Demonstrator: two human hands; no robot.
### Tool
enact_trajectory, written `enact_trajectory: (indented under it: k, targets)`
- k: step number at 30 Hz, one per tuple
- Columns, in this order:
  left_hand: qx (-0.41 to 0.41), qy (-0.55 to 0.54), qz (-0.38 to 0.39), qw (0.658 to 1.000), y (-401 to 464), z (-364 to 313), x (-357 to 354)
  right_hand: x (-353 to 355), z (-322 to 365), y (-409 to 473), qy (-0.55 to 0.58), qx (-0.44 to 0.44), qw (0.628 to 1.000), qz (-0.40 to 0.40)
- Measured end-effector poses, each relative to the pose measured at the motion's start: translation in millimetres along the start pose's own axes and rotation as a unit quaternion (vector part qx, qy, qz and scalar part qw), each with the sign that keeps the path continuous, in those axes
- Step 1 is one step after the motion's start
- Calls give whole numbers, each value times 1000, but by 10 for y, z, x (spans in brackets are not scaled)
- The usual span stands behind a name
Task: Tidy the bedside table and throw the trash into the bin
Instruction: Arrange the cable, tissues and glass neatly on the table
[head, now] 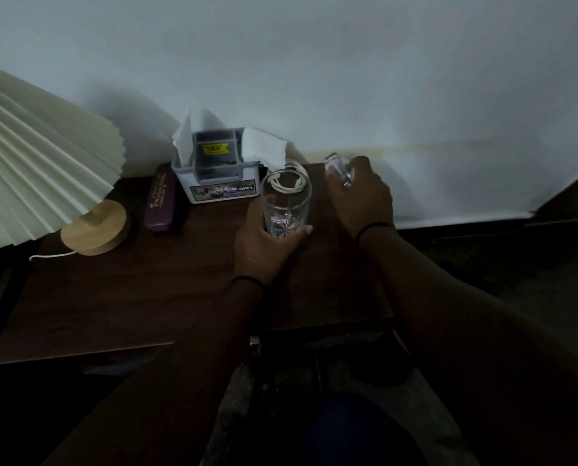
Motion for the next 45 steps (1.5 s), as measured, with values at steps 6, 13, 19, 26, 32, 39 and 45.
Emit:
enact_trajectory:
  k: [6,13,19,26,32,39,45]
  targets:
    - [12,7,1,1000,-15,-48,29,138,16,110,12,-74,997,8]
    - [10,-1,0,1000,-17,-50,37,20,32,282,13,-176,984,13]
    - [7,-15,2,1000,-11,-33,28,-183,-151,327,-19,-238,971,-4]
    - [-1,-26,-2,1000,-6,0,6,-239,-213,455,-93,-150,984,6]
    - [-1,-28,3,1000,-7,5,1,-271,-255,522,-111,-152,982,8]
    - [5,-35,4,999,-19,-19,14,18,-166,327,7,-134,986,-97]
    - [17,-38,35,999,-58,-56,66,318,394,-313,243,-30,966,78]
Point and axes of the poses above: each hand's wrist, its own y-axis towards the middle knuckle, its own x-axis out of the back of the hand, z = x × y, the point moved 3 cm from there along y, towards the middle knuckle, and after that the axes turned 14 degrees about -z, right-handed, at the moved point
